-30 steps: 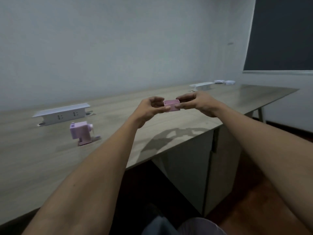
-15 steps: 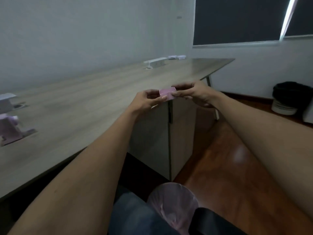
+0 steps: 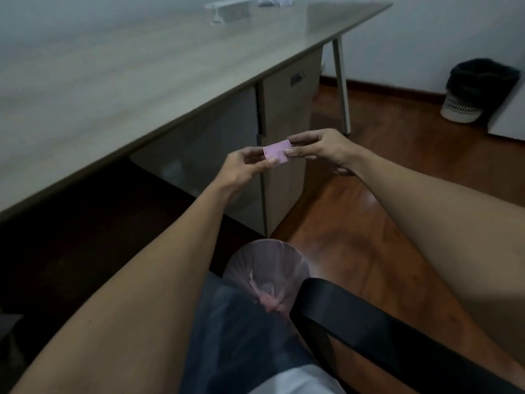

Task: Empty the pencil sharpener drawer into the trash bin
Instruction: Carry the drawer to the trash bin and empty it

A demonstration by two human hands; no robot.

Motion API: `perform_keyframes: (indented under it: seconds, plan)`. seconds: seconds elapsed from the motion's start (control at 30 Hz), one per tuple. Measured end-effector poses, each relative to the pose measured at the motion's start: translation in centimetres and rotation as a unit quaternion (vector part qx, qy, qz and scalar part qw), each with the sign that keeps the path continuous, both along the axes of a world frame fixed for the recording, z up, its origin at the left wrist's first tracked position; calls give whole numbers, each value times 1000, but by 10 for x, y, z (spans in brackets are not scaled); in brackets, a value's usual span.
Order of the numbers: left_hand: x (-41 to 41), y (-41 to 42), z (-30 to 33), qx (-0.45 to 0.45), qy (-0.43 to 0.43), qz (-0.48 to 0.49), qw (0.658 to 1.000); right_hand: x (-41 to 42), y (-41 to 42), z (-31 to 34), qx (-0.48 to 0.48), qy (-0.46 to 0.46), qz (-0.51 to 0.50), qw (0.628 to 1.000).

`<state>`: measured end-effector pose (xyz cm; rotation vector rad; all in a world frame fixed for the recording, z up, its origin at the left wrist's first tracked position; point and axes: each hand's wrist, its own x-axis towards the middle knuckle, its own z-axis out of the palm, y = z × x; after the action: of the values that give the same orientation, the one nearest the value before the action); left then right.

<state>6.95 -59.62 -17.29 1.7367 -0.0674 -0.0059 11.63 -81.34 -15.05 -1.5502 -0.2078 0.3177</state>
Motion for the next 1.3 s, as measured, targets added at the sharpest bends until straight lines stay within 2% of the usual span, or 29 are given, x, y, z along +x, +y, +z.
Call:
perform_keyframes:
  seconds: [0.33,0.47,0.63,0.83,1.0,1.17,1.3]
  plan:
    - [-26,22,-87,-13,124,7,992,-15,22,-107,-59,77,26,995]
    - [-36,30,-116,-29,192,9,981,-27,31,-141,-83,104,33,991]
    - [-43,32,-152,-74,281,10,957,-40,32,-168,-101,192,54,975]
    - [-49,24,-168,-72,378,15,923,-38,34,-196,-121,313,86,938]
    - [-44,23,-173,-107,419,70,899,-17,43,-226,-175,322,105,925]
    - [-28,20,-177,-83,459,89,880,-7,52,-233,-169,366,114,908]
    - [-18,19,-172,-58,474,85,875,2,51,-227,-192,364,110,905]
